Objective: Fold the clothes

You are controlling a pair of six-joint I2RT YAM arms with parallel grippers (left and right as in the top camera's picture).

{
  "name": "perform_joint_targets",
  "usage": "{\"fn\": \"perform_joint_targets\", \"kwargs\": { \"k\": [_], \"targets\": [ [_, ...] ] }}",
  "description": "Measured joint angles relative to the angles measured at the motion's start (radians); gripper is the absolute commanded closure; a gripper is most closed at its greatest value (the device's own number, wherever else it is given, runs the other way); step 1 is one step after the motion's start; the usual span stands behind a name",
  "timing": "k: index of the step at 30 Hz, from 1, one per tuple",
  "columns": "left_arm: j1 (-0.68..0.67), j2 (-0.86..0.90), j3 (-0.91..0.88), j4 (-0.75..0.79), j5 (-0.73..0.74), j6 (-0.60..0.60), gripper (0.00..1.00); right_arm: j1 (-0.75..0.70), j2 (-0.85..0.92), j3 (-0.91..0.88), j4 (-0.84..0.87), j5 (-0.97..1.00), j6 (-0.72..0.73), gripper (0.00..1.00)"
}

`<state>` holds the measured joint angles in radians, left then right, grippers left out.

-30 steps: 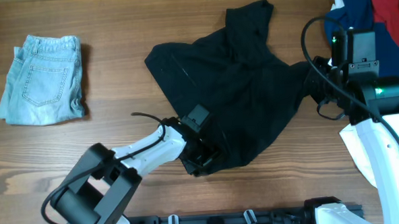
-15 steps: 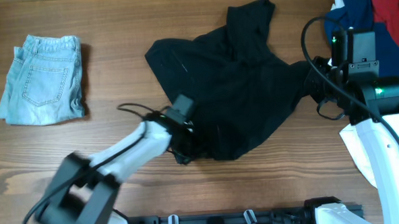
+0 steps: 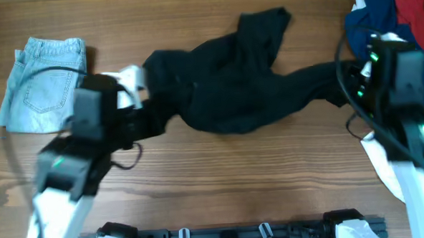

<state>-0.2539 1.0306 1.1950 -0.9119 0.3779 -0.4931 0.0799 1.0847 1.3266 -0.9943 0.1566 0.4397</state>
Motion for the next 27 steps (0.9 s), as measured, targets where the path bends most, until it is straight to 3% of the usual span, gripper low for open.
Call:
{"fn": "perform_joint_targets", "kwargs": {
  "k": [11,27],
  "targets": [
    [0.119,-0.213,0.288,-0.016,-0.060,0.116,0.96,0.009,-0.399,0.005,0.208,-0.001,-0.050,0.96],
    [0.119,-0.212,0.304,0.101,-0.069,0.133,0.96,0.011,-0.449,0.095,0.284,0.002,-0.119,0.96]
  ]
}}
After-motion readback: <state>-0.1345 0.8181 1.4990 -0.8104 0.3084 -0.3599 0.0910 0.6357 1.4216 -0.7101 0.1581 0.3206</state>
